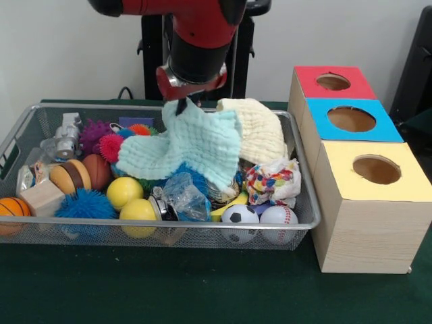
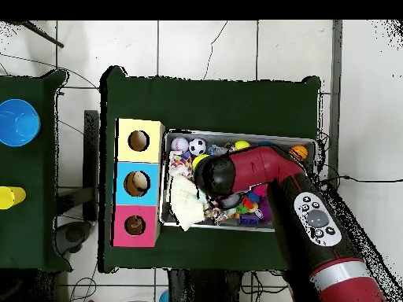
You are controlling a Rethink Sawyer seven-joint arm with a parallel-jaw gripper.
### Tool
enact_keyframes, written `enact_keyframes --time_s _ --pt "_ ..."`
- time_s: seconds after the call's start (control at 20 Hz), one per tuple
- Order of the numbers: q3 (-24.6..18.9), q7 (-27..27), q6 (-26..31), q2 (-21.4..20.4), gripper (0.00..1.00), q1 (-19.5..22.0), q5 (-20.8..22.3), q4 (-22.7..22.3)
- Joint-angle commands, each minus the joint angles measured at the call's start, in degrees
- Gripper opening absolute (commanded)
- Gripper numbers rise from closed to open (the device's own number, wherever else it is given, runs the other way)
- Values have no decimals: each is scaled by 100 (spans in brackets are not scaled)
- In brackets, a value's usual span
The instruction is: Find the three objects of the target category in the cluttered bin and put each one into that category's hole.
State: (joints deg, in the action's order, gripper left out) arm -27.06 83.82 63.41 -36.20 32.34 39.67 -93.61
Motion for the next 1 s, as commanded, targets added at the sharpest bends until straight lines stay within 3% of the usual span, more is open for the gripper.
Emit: enact_keyframes --time_s 0.05,0.55,1.0 --pt "85 -2780 1622 -259 0 -121 1156 434" --pt "178 -3657 2959 -487 0 -416 2234 719" --pt "140 -4031 3172 -704 0 -483 2575 794"
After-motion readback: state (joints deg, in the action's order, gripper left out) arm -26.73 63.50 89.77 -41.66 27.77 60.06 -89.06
